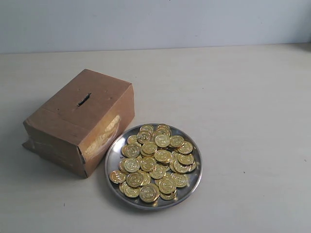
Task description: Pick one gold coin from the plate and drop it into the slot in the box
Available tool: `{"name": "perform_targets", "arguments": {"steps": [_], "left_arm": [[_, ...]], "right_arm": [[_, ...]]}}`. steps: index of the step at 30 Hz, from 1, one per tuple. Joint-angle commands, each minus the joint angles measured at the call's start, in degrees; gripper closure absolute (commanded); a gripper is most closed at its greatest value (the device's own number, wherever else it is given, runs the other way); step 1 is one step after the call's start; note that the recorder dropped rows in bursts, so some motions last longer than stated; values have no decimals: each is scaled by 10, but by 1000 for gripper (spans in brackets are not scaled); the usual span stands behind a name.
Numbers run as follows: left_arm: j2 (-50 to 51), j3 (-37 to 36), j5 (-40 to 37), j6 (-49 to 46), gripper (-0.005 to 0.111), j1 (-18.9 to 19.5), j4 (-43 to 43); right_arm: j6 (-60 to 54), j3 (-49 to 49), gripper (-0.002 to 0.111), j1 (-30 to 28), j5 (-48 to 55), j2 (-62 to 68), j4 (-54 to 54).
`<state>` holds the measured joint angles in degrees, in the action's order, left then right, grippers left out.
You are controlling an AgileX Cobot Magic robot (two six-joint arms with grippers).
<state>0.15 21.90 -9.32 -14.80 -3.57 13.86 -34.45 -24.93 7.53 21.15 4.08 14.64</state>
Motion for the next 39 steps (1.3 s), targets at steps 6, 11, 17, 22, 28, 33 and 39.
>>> {"name": "perform_targets", "arguments": {"steps": [6,11,17,22,28,33,39], "left_arm": [[-1,-126,83,3,106,2,-41],[-1,-199,93,3,106,2,-43],[-1,-219,71,3,106,2,-49],[-1,-219,64,3,106,2,-58],[-1,-219,43,3,106,2,-57],[-1,-219,-13,6,107,2,-36],[-1,-219,-94,21,107,2,16]], "right_arm": [[3,187,108,-3,-228,-41,-73],[4,249,108,-3,-228,-41,-73],[4,249,108,-3,-190,-41,-73],[5,249,108,-3,-166,-41,-73],[7,249,108,-3,-156,-41,-71],[91,249,108,-3,-101,-41,-71],[164,249,108,-3,-64,-41,-52]]}}
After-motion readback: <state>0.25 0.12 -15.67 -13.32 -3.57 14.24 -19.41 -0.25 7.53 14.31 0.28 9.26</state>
